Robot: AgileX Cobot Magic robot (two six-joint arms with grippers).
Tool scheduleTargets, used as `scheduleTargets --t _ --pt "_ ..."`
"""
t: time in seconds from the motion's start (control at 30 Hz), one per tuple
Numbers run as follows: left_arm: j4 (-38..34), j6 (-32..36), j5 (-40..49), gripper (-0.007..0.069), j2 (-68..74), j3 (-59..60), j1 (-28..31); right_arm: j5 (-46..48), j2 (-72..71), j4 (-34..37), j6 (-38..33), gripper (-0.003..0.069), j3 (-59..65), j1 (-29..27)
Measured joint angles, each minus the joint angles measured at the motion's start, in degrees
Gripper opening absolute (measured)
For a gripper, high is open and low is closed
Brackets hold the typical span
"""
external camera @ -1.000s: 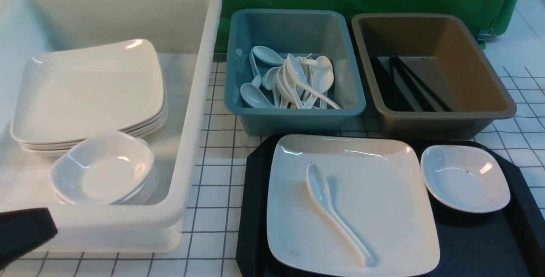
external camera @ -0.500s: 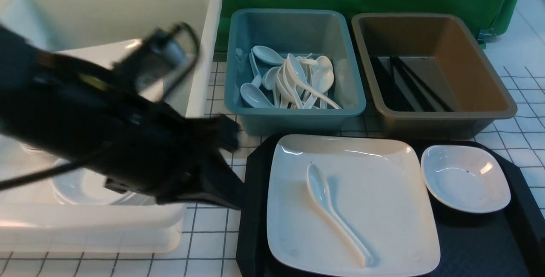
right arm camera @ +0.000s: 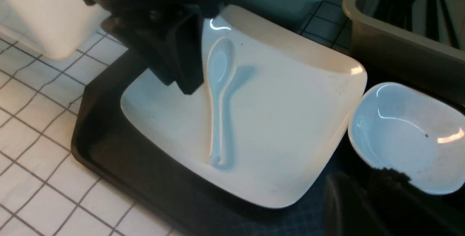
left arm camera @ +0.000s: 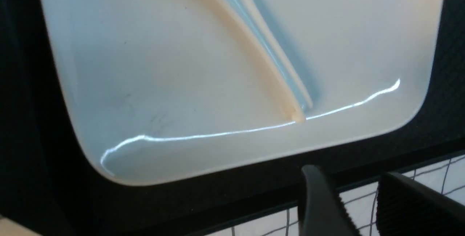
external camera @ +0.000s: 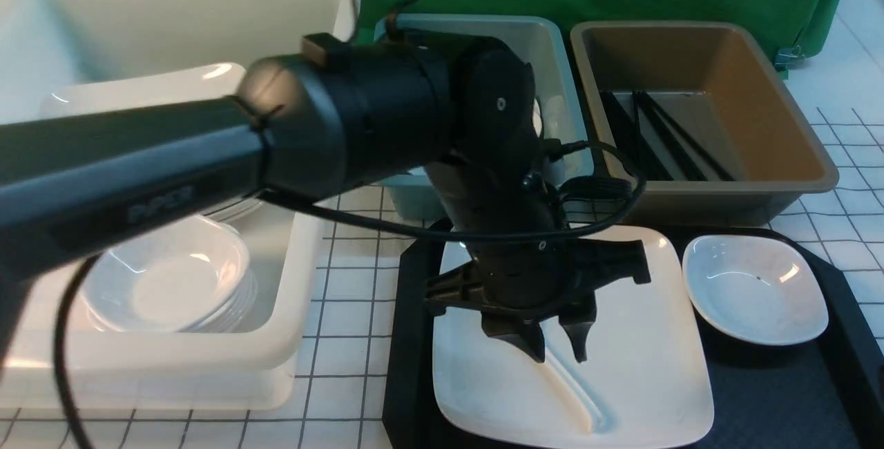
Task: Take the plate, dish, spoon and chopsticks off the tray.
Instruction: Use the left arm to grab a soup spoon from the plate
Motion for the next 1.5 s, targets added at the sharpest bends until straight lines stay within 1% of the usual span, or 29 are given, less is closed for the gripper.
scheduleTargets --t 0.1,0.13,0.2,0.37,0.53,0.8,0.87,1.2,1.33,1.43,1.47,1.5 --pt "0.0 -2.4 -0.2 0.0323 2.1 -1.5 0.0 0.0 0.0 -0.1 0.0 0.0169 0.0 0.0" --pt "0.0 -3.8 -1.0 0.0353 3.3 -1.7 0.0 0.0 0.0 -0.1 0.0 0.0172 0.0 0.0" --pt "0.1 -5.7 -3.1 0.0384 4.9 -1.9 0.0 0.0 0.0 -0.1 0.0 0.0176 0.0 0.0" --pt "-0.4 -7.2 -3.7 0.0397 8.8 -1.9 0.5 -0.2 0.0 -0.2 0.0 0.0183 0.0 0.0" --pt "-0.6 -7.7 -4.3 0.0375 11.4 -1.9 1.2 -0.5 0.0 -0.2 0.0 0.0193 0.0 0.0" --pt "-0.1 -8.7 -6.9 0.0323 11.7 -1.9 1.2 -0.7 0.0 -0.2 0.1 0.0196 0.0 0.0" --pt "0.8 -11.1 -7.0 0.0309 11.7 -1.9 1.2 -0.7 0.0 -0.2 1.0 0.0198 0.0 0.0" --pt "0.0 -12.6 -6.3 0.0300 12.9 -2.0 1.2 -0.7 0.0 -0.2 2.0 0.0215 0.0 0.0" --pt "0.4 -12.6 -4.7 0.0298 13.0 -2.3 1.2 -0.7 0.0 -0.2 2.0 0.0218 0.0 0.0" --pt "0.7 -12.6 0.3 0.0267 13.0 -2.4 2.1 -0.7 0.0 -0.2 2.0 0.0219 0.0 0.0" --pt "0.8 -12.6 0.6 0.0262 13.0 -2.4 2.2 -0.7 0.0 -0.2 2.0 0.0219 0.0 0.0" --pt "1.4 -12.3 2.5 0.0238 13.0 -2.4 2.5 -0.7 0.0 -0.2 2.0 0.0220 0.0 0.0"
